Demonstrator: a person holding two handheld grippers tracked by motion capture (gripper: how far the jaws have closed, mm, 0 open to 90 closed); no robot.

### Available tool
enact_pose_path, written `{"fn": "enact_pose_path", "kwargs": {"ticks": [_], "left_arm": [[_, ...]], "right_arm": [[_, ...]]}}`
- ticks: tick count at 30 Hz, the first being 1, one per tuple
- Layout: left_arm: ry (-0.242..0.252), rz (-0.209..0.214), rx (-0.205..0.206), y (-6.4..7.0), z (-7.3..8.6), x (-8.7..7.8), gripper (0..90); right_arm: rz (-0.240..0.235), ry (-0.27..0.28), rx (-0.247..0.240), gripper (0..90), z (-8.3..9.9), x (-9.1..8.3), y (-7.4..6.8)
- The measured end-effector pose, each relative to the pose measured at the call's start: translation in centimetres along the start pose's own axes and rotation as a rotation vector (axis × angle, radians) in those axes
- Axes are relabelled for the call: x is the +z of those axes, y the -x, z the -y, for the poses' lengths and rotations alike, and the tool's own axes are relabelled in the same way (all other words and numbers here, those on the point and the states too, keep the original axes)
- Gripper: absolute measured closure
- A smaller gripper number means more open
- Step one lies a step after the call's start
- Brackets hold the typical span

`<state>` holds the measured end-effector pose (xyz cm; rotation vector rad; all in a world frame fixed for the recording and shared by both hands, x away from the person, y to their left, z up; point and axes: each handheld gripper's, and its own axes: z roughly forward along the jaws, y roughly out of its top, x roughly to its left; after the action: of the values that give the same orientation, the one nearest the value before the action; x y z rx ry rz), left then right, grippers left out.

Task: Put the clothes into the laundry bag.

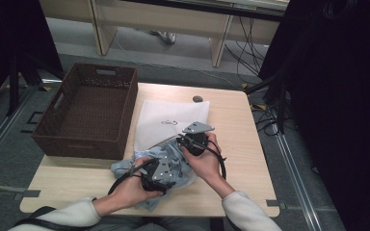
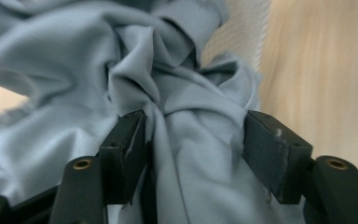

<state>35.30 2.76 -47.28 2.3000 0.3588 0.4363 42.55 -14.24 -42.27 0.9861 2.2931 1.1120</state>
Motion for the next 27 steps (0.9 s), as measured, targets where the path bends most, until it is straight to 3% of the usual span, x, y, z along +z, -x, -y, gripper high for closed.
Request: {"fn": "enact_pose_path", "kwargs": {"ticks": [1, 4, 6, 7, 8, 10, 11, 12, 13, 15, 17, 20, 27], "left_arm": [[-0.027, -0.002, -0.012, -0.2, 0.1, 0.9, 38.9], [-0.052, -0.016, 0.004, -0.5, -0.1, 1.4, 43.3], [-0.064, -0.023, -0.003, -0.7, -0.2, 1.8, 52.6], [-0.070, -0.021, -0.011, -0.8, -0.1, 2.0, 52.6], [-0.071, -0.022, -0.018, -0.9, -0.2, 2.2, 60.0], [-0.074, -0.026, -0.025, -1.0, -0.3, 2.2, 63.8], [-0.074, -0.027, -0.029, -1.2, -0.4, 2.1, 71.0], [-0.069, -0.035, -0.031, -1.2, -0.4, 2.0, 72.3], [-0.067, -0.040, -0.034, -1.4, -0.6, 1.9, 73.5], [-0.054, -0.049, -0.039, -1.7, -0.8, 1.5, 74.4], [-0.031, -0.065, -0.049, -1.9, -1.0, 1.1, 75.5], [0.017, -0.082, -0.087, -2.1, -1.2, 0.8, 76.1], [0.076, -0.161, -0.103, -3.0, -1.8, -0.1, 76.9]], "right_arm": [[0.005, 0.007, 0.007, 87.7, 0.1, 0.1, -0.1], [-0.002, 0.001, -0.009, 87.7, 0.1, 0.2, 0.1], [0.000, 0.003, -0.011, 87.7, 0.1, 0.2, 0.1], [0.000, 0.003, -0.011, 87.7, 0.1, 0.2, 0.1], [-0.003, -0.005, -0.012, 87.7, 0.1, 0.2, 0.1], [-0.002, 0.001, -0.008, 87.7, 0.1, 0.2, 0.0], [0.003, 0.005, -0.012, 87.7, 0.1, 0.2, -0.1], [-0.001, 0.001, -0.002, 87.7, 0.1, 0.2, -0.2], [-0.007, -0.001, -0.031, 87.7, 0.1, 0.2, -0.1], [-0.002, -0.002, -0.029, 87.7, 0.1, 0.2, -0.2], [-0.008, -0.006, -0.002, 87.7, 0.1, 0.1, -0.2], [-0.008, 0.002, -0.021, 87.7, 0.1, 0.3, -0.1], [-0.004, -0.002, -0.012, 87.7, 0.2, 0.3, -0.2]]}}
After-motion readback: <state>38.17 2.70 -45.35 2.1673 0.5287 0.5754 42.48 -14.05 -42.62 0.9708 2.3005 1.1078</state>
